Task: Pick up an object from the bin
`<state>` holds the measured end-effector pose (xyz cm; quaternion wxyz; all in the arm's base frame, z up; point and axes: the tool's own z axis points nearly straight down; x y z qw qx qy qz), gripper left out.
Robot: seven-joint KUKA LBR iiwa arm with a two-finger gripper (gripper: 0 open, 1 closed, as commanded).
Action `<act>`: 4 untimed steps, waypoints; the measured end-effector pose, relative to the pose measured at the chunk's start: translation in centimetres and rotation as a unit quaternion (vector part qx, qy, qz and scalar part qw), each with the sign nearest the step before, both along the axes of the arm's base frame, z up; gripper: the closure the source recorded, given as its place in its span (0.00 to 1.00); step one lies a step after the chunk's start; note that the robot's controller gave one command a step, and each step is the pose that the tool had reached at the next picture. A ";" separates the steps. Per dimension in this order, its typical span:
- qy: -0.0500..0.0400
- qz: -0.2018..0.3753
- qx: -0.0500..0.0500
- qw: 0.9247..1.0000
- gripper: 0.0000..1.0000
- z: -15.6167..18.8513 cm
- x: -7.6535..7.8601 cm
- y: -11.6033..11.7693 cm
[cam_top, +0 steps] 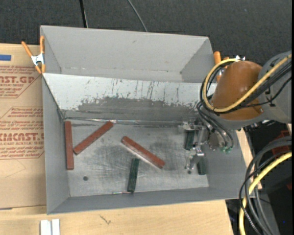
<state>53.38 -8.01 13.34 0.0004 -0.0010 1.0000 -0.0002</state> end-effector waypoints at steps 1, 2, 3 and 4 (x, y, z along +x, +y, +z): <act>0.000 0.000 0.000 1.000 0.00 0.0 0.0 0.0; -0.004 0.060 -0.001 0.998 0.00 -2.8 -1.5 1.5; 0.003 0.089 0.001 0.996 1.00 -5.8 -1.1 7.0; 0.000 0.089 0.001 0.996 0.00 -5.9 -1.0 7.0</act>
Offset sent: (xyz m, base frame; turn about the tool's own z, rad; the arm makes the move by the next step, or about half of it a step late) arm -0.0344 0.0337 -0.0634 -0.2494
